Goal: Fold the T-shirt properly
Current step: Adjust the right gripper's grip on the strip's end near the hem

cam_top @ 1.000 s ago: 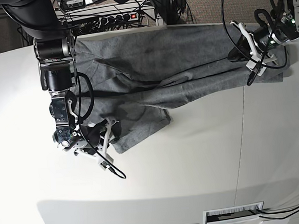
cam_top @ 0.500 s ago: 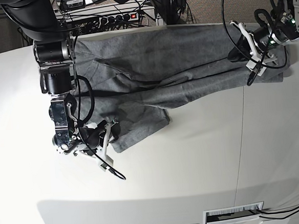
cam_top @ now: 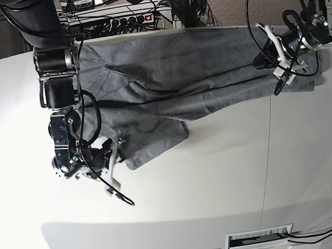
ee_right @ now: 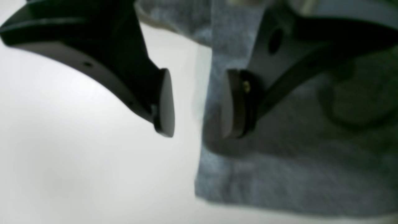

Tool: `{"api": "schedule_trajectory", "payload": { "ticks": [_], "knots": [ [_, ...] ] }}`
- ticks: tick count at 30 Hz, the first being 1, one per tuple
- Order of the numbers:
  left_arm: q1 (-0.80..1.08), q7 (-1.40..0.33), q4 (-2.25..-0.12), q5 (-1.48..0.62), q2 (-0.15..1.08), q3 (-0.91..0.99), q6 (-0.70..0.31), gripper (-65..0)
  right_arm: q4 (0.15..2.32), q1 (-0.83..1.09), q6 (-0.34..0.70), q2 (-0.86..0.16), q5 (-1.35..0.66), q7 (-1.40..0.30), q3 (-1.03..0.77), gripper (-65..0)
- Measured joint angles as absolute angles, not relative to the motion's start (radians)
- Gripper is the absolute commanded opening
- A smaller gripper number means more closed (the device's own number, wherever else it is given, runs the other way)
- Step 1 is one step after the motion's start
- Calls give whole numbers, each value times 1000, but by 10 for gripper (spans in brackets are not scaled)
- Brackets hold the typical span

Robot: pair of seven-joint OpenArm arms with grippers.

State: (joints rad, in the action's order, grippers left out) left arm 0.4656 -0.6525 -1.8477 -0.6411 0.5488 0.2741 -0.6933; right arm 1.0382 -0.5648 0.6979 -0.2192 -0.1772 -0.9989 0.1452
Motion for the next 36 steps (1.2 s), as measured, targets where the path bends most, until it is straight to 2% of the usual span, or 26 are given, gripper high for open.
{"api": "schedule_trajectory", "payload": {
  "ticks": [6,12,19,21,27,31,36],
  "knots": [
    [466,-652,-1848,-638,549,274,-693,-650,1038,-524,697,-240,-174,-983,144,-386],
    [465,-648,-1848,-639,549,274,-693,-650,1048,-460,696,-240,-186,-865,141,-386],
    [466,-645,-1848,-638,549,274,-693,-650,1048,-449,689,-241,-300,-882,142,-387],
    [466,-645,-1848,-638,549,274,-693,-650,1048,-449,689,-240,-323,-895,142,-417],
    [465,-645,-1848,-638,549,274,-693,-650,1048,-452,690,-238,-372,-973,142,-650],
    [466,-645,-1848,-638,549,274,-693,-650,1053,-453,690,-238,-377,-984,142,-650],
    [466,-645,-1848,-632,549,274,-693,-650,1137,-436,696,-238,-494,-1163,147,-650]
  ]
}}
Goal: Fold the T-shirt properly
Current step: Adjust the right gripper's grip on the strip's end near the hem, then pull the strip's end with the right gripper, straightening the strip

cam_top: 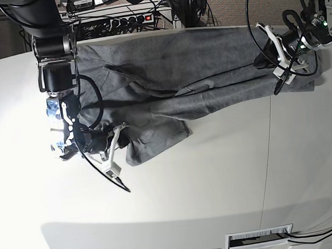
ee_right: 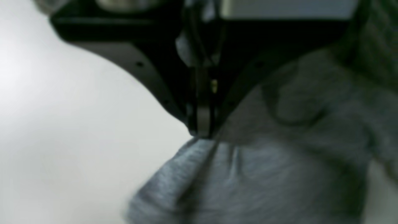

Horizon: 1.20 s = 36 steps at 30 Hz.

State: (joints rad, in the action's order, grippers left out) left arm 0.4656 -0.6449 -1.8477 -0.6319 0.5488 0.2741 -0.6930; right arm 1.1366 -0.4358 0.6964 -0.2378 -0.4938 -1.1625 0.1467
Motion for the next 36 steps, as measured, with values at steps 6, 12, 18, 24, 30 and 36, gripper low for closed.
{"api": "schedule_trajectory", "payload": {
  "ticks": [6,12,18,24,30,36],
  "knots": [
    [466,-645,-1848,-632,549,274,-693,-650,1305,-423,696,-245,-614,-1286,147,-650],
    [465,-645,-1848,-604,549,274,-693,-650,1402,-352,697,-286,-737,-1358,150,-650],
    [466,-641,-1848,-602,549,274,-693,-650,1501,-244,697,-352,-841,-1395,150,-650],
    [466,-630,-1848,-586,548,274,-693,-650,1655,-93,697,-414,-863,-1398,146,-650],
    [466,-630,-1848,-567,548,274,-693,-650,1807,66,697,-416,-883,-1395,49,-650],
    [466,-630,-1848,-565,548,274,-693,-650,1948,217,697,-418,-949,-1389,-157,-650]
  ]
}}
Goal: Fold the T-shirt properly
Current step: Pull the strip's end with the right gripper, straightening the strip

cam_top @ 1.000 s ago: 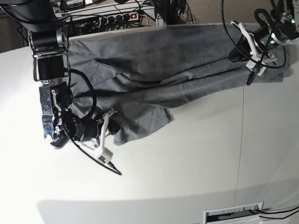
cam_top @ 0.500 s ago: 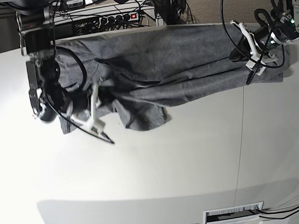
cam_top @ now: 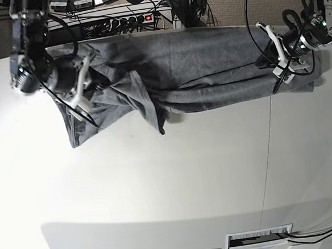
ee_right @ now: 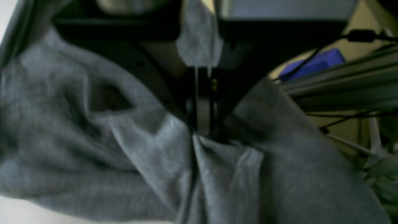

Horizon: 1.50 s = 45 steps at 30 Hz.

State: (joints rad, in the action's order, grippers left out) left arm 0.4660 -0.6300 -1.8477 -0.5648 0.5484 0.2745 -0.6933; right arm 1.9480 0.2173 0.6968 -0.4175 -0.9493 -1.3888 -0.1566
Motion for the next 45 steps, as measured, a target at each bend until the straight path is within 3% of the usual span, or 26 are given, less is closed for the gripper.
{"api": "schedule_trajectory", "payload": {
  "ticks": [7,16,19,21,31,34,37,40,45],
  "knots": [
    [466,-627,-1848,-565,549,274,-693,-650,2063,370,697,-418,-995,-1395,-355,-650],
    [465,-618,-1848,-565,549,274,-693,-650,2075,402,697,-464,-929,-1350,-385,-646],
    [466,-618,-1848,-565,549,274,-693,-650,2075,401,697,-464,-878,-1298,-385,-537],
    [466,-618,-1848,-566,549,274,-693,-650,2075,389,697,-462,-852,-1288,-385,-504],
    [468,-666,-1881,-630,549,332,-693,-650,2069,286,697,-349,-896,-1207,-336,-525],
    [465,-708,-1927,-695,549,404,-694,-583,2047,287,697,-327,-804,-1203,-236,-591],
    [466,-738,-1932,-699,550,464,-689,-507,2043,288,696,-332,-709,-1132,-139,-592],
    [468,-768,-1930,-698,561,498,-613,-443,2044,286,698,-332,-607,-1073,-48,-593],
    [468,-768,-1865,-643,588,519,-567,-415,2043,288,698,-332,-464,-985,60,-593]
  ]
}}
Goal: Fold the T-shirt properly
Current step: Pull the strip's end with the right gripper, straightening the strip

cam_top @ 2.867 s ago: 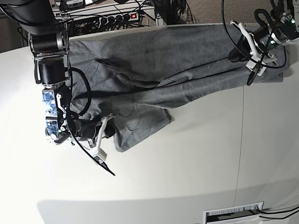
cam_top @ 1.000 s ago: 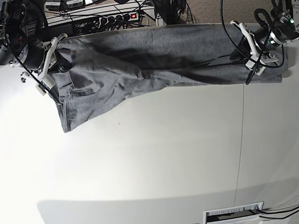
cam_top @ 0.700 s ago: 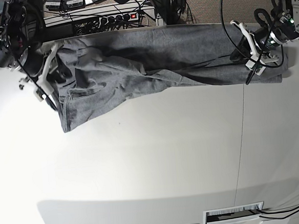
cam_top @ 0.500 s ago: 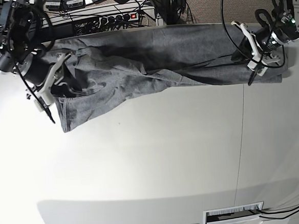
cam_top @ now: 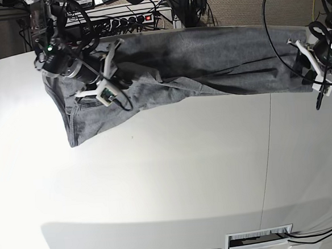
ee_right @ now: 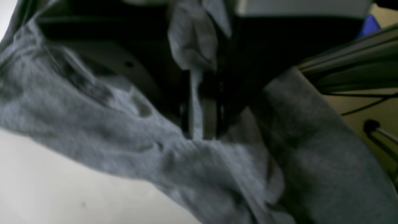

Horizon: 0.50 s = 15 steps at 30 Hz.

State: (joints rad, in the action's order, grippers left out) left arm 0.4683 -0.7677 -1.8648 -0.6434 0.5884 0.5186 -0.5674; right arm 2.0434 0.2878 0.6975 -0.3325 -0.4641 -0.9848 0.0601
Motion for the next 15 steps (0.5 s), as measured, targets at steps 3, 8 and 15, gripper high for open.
{"api": "schedule_trajectory", "payload": {
  "ticks": [3,8,15],
  "knots": [
    [471,-770,-1813,-627,594,519,-555,-415,2043,288,698,-332,-432,-963,84,-593],
    [467,-813,-1736,-643,614,519,-531,-354,2043,288,698,-333,-362,-957,88,-593],
    [466,-887,-1706,-733,691,519,-459,-347,2043,288,698,-333,-359,-957,88,-593]
  ]
}}
